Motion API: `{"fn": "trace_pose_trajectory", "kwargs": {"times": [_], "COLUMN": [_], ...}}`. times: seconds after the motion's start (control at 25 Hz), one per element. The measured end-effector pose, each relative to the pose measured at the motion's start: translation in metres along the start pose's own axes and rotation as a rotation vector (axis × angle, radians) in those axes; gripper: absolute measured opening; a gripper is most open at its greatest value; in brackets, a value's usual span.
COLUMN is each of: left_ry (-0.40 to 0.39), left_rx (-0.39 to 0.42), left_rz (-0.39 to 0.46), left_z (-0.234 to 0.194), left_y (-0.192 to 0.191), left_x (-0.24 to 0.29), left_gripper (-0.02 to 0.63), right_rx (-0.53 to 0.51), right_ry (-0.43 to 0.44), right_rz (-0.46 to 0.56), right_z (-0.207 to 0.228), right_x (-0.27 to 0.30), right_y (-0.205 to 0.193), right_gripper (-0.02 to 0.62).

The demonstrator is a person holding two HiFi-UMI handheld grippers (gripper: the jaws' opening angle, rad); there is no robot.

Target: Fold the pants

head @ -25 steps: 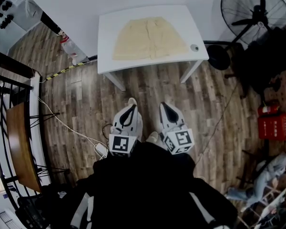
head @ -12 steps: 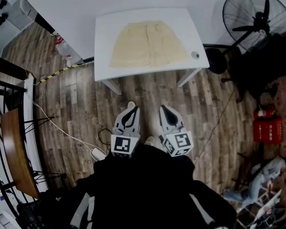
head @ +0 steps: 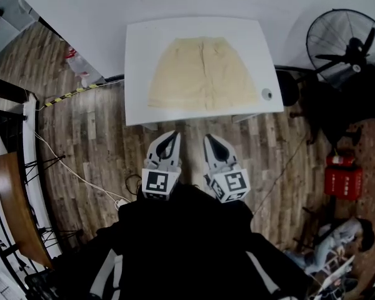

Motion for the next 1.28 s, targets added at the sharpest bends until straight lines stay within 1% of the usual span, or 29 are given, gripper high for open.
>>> {"fn": "trace_pose_trajectory", "kwargs": {"times": [0.12, 0.2, 0.4, 0.56, 0.72, 0.92, 1.04, 1.2, 1.28], "left_ry": [0.017, 0.026, 0.021, 0.007, -0.015, -0.024, -0.04, -0.058, -0.069], "left_rx": [0.021, 0.014, -0.001, -0.01, -0.003, 0.007, 0.003, 0.001, 0.004], "left_rz": [-0.011, -0.013, -0.076, -0.101, -0.127, -0.157, -0.202, -0.288, -0.311], "left_z": [-0.04, -0.064, -0.111, -0.145, -0.173, -0.2, -0.214, -0.233, -0.241], "left_y": [0.016, 0.025, 0.024, 0.028, 0.029, 0.024, 0.02, 0.011, 0.007], "left_x": [0.024, 0.037, 0.071, 0.095, 0.119, 0.15, 0.174, 0.209, 0.226], "left_gripper": [0.002, 0.002, 0.002, 0.002, 0.002, 0.002, 0.002, 0.002, 0.002], "right_rx": [-0.02, -0.031, -0.044, -0.06, -0.045, -0.013, -0.009, -0.041, -0.054], "right_ry": [0.006, 0.005, -0.006, -0.011, -0.013, -0.023, -0.013, 0.02, 0.032], "right_rz": [-0.004, -0.007, -0.05, -0.078, -0.102, -0.136, -0.182, -0.23, -0.26], "right_z": [-0.003, -0.006, -0.014, -0.02, -0.025, -0.03, -0.031, -0.036, -0.04], "right_x": [0.039, 0.064, 0.115, 0.145, 0.176, 0.207, 0.224, 0.248, 0.258], "right_y": [0.018, 0.026, 0.031, 0.029, 0.026, 0.023, 0.018, 0.008, 0.0], "right_gripper": [0.005, 0.006, 0.006, 0.006, 0.006, 0.006, 0.006, 0.006, 0.006]}}
Point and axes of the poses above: the fingertips, and each gripper's own axes: x forward along the fingers, z to its right, y out of its top, the point moved 9 cm from there along -x, backward along the fingers, and after that the axes turned 1 degree about -x, right-handed, at the moved point
